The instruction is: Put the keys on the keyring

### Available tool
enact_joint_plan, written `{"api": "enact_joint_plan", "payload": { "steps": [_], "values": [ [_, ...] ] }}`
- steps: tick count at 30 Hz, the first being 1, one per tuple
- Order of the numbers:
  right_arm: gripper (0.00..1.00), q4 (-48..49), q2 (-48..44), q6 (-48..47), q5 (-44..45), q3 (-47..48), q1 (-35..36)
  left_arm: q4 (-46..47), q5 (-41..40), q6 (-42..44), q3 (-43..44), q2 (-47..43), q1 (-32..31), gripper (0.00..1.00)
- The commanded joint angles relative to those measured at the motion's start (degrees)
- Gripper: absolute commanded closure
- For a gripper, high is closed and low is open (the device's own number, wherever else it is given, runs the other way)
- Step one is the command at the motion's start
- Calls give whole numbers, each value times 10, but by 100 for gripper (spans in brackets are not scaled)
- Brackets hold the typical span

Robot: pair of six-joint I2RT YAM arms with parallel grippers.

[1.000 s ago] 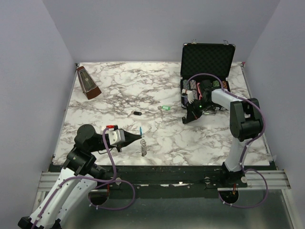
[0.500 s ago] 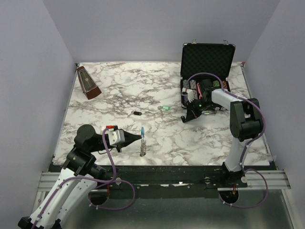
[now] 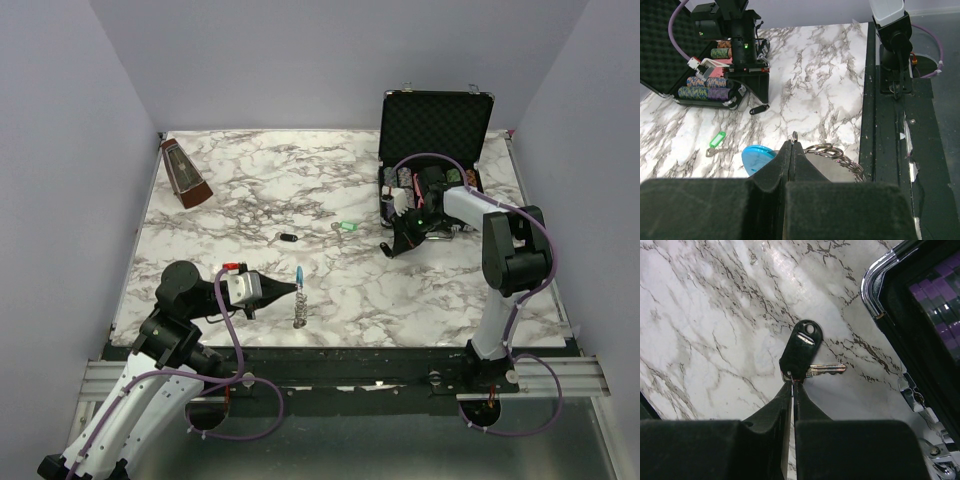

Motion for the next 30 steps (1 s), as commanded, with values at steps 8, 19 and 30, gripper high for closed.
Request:
{"api": "enact_joint_plan", "payload": {
  "steps": [8, 19, 30],
  "values": [
    [83, 2, -10, -8, 6, -7, 2, 11, 14, 2, 0, -5, 2, 100],
    [82, -1, -5, -5, 5, -6, 4, 11, 14, 2, 0, -6, 2, 100],
    [82, -5, 3, -6, 3, -5, 4, 10, 13, 2, 0, -7, 3, 100]
  ]
}}
